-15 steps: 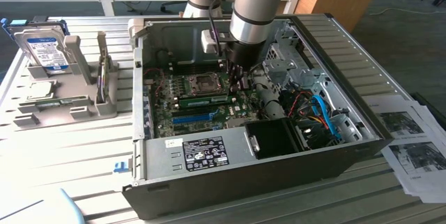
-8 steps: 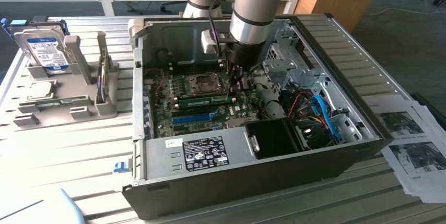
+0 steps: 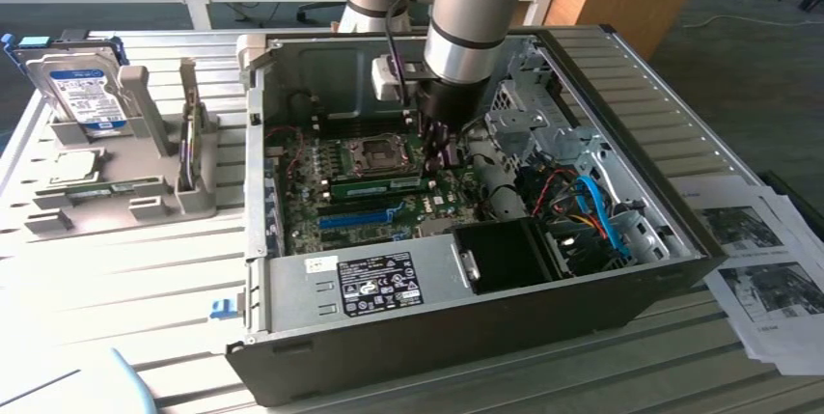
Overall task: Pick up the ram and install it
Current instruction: 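Press down the ram until it locks into place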
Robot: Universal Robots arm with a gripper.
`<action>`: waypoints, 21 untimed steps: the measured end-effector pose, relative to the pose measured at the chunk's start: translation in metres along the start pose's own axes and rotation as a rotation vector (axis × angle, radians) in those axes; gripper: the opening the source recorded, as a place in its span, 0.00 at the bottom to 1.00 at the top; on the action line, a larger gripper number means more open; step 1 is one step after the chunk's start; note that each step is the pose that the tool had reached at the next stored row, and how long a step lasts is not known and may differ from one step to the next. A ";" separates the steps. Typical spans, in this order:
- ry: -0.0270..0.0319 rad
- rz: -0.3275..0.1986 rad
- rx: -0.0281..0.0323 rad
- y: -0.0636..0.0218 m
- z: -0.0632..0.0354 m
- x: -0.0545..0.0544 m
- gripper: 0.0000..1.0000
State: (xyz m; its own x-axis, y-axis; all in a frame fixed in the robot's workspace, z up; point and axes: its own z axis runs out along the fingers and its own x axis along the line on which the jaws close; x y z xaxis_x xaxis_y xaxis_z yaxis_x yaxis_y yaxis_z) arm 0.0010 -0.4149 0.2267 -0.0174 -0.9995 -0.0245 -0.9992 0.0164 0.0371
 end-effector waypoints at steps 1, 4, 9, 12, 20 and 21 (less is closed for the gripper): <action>0.0000 0.000 0.0000 0.0000 0.0000 0.000 0.09; 0.0001 0.000 0.0000 0.0000 0.0000 0.000 0.09; 0.0000 0.000 0.0000 0.0000 0.0012 0.000 0.09; 0.0002 0.000 -0.0001 0.0000 0.0015 0.000 0.09; 0.0002 0.000 -0.0001 -0.0001 0.0022 0.000 0.09; 0.0002 0.000 -0.0001 -0.0001 0.0022 0.000 0.09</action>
State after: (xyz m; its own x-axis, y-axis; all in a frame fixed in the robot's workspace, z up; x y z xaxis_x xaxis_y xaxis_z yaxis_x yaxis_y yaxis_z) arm 0.0010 -0.4149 0.2245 -0.0174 -0.9996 -0.0243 -0.9992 0.0164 0.0372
